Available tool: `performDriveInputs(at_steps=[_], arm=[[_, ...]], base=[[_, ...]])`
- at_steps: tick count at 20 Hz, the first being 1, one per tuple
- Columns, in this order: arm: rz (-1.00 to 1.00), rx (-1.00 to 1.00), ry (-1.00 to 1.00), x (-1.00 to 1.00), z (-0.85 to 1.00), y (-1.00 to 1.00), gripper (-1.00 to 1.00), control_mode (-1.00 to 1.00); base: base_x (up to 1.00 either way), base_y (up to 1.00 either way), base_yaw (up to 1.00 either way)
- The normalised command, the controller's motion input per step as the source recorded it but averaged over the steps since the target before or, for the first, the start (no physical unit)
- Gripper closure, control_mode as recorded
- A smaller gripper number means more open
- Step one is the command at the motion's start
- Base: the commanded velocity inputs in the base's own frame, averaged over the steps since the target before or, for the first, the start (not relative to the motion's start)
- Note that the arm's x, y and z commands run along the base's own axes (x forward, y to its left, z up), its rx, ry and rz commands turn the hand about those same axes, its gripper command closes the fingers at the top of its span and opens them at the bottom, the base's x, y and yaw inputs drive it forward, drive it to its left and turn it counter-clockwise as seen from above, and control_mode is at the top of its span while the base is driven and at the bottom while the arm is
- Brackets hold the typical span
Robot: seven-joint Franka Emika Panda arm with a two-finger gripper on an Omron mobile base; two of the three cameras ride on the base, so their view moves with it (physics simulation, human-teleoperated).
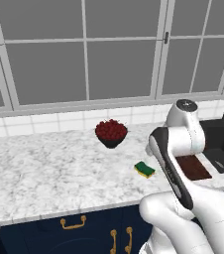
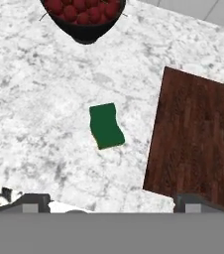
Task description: Pick up the sponge from the counter and clean the cutting board by briefly scrubbing or pressing down on the cutting board. Once finished, release the sponge.
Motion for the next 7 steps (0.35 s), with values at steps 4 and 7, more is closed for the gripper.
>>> performDriveInputs(at_steps=[4, 7], arm=[[-0.15, 0.05, 0.0, -0.33, 0.92, -0.13, -1.0, -1.0], [-0.1, 0.03, 0.0, -0.4, 0.78, -0.02, -1.0, -1.0]], base=[[0.0, 0.0, 0.0], [0.0, 0.0, 0.0]])
